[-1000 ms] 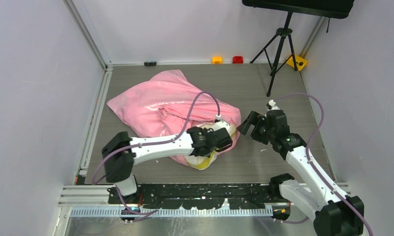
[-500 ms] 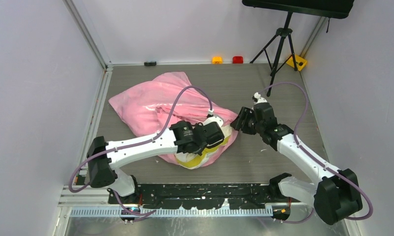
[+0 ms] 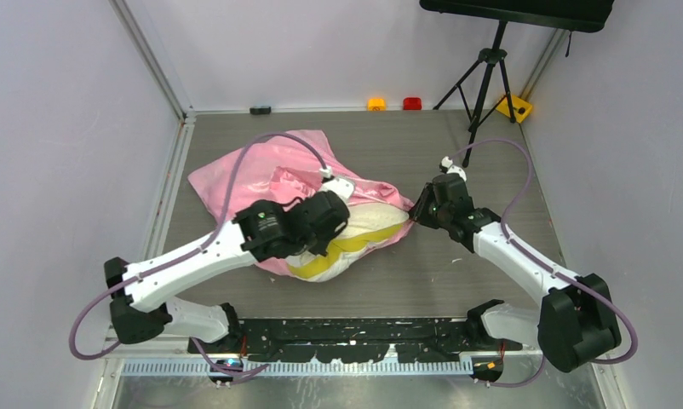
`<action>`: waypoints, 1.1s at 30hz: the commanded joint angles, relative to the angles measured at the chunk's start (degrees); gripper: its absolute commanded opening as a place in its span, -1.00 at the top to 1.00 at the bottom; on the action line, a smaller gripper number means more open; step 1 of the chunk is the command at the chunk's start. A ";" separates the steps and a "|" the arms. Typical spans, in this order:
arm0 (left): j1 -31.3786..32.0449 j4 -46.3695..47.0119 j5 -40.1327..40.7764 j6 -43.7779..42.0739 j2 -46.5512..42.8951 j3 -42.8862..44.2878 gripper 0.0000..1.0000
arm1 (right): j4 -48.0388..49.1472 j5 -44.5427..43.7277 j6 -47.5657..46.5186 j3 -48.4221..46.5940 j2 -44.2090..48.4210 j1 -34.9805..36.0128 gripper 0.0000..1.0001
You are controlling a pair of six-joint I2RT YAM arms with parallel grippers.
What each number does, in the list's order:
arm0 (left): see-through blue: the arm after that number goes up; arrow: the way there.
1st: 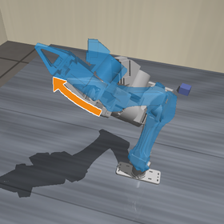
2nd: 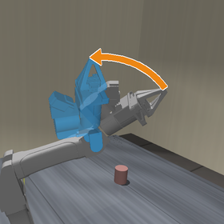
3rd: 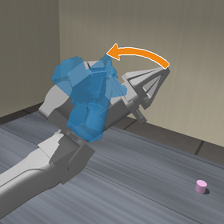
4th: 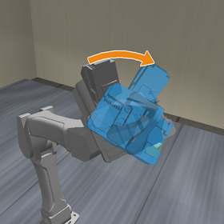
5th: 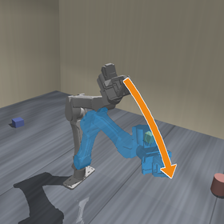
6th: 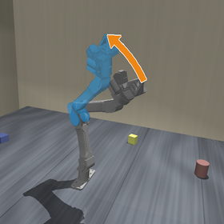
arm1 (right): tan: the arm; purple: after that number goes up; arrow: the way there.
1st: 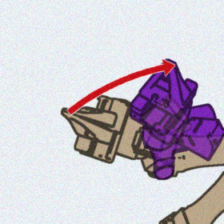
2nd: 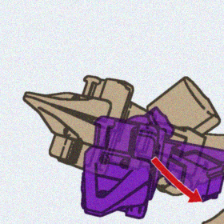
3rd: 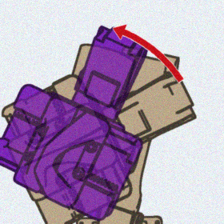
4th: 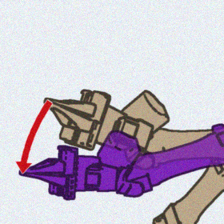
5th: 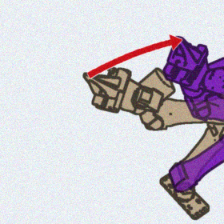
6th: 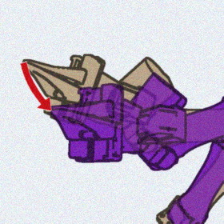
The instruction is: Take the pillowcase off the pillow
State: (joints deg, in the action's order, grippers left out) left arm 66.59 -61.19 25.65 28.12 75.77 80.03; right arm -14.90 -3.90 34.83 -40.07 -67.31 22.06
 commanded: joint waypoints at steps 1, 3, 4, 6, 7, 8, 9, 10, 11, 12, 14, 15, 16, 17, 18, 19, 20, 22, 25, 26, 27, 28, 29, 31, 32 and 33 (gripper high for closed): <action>-4.63 2.38 -1.16 0.85 -7.73 3.58 1.00 | 0.80 -5.35 1.55 -2.12 -2.01 -0.35 0.43; -5.97 3.84 -3.22 0.28 -9.46 3.72 1.00 | 1.72 -4.36 1.88 -2.08 -3.18 -0.32 0.45; -6.29 4.54 -4.39 -0.10 -10.17 3.85 1.00 | 2.27 -3.94 1.93 -2.19 -3.90 -0.33 0.46; -6.61 6.03 -7.62 -1.27 -11.18 4.22 1.00 | 3.77 -1.71 2.03 -2.63 -5.83 -0.36 0.47; -6.81 6.79 -9.41 -1.65 -11.51 4.44 1.00 | 4.86 -0.41 2.20 -3.02 -7.09 -0.41 0.47; -7.07 7.58 -11.48 -1.86 -11.86 4.59 1.00 | 5.97 1.37 2.32 -3.48 -8.50 -0.40 0.47; -7.47 8.74 -13.61 -1.78 -12.40 4.42 1.00 | 7.13 2.84 2.44 -4.09 -9.98 -0.40 0.48; -8.27 9.76 -15.57 -1.57 -12.86 4.12 1.00 | 8.23 6.20 2.66 -4.84 -11.66 -0.44 0.48; -8.83 11.23 -18.27 -1.21 -13.37 3.64 1.00 | 9.26 8.15 2.95 -5.26 -13.21 -0.37 0.49; -9.75 12.70 -21.21 -0.62 -13.86 2.91 1.00 | 9.92 9.41 3.34 -5.96 -14.90 -0.37 0.49; -12.78 16.45 -27.74 1.33 -14.99 1.30 1.00 | 10.86 10.20 4.22 -7.41 -18.23 -0.31 0.48; -14.19 18.38 -30.67 2.40 -15.56 0.27 1.00 | 10.26 9.06 5.02 -8.36 -20.16 -0.33 0.48; -15.75 20.64 -33.71 3.58 -16.23 -0.79 1.00 | 9.58 8.33 5.36 -9.32 -22.11 -0.28 0.48; -17.23 22.77 -36.37 4.70 -16.76 -1.77 1.00 | 9.32 8.34 5.42 -10.12 -24.23 -0.32 0.48; -18.72 24.67 -38.67 5.80 -17.28 -2.48 1.00 | 8.96 8.62 5.45 -10.78 -26.61 -0.21 0.45; -20.10 26.19 -41.28 6.68 -17.53 -2.92 1.00 | 8.55 9.02 5.65 -11.30 -27.94 -0.18 0.36; -21.18 27.08 -42.35 7.19 -17.65 -3.10 1.00 | 8.55 9.69 5.76 -11.18 -28.55 -0.19 0.24; -22.42 26.13 -41.75 6.99 -17.07 -2.58 1.00 | 11.06 11.38 6.11 -8.71 -26.75 -0.24 -0.05; -23.55 23.76 -38.42 6.56 -15.34 -2.17 1.00 | 12.85 10.84 6.18 -3.41 -19.04 -0.23 -0.50; -24.13 23.78 -37.64 6.77 -14.80 -2.53 1.00 | 12.10 10.43 6.06 -2.29 -16.19 -0.21 -0.59; -24.63 24.19 -37.05 7.10 -14.51 -3.29 1.00 | 10.99 10.07 5.92 -1.43 -13.58 -0.25 -0.64; -25.12 24.87 -36.69 7.51 -14.24 -3.86 1.00 | 9.43 9.57 5.64 -0.95 -10.98 -0.21 -0.66; -25.58 25.74 -36.55 7.82 -13.87 -4.30 1.00 | 7.61 9.04 5.30 -0.63 -8.69 -0.24 -0.68; -26.20 27.53 -36.99 8.54 -13.21 -4.69 1.00 | 3.72 7.51 4.66 -0.45 -3.87 -0.27 -0.70; -26.31 28.20 -37.37 8.74 -12.74 -4.56 1.00 | 1.72 6.47 4.31 -0.66 -0.73 -0.31 -0.71; -26.33 28.61 -37.68 8.89 -12.14 -4.35 1.00 | -0.28 5.51 4.05 -1.12 1.81 -0.32 -0.73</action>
State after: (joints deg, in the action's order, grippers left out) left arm 41.25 -43.13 -10.59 34.89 62.78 74.78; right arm -9.50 5.74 40.64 -40.25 -74.37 21.93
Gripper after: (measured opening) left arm 0.042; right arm 0.853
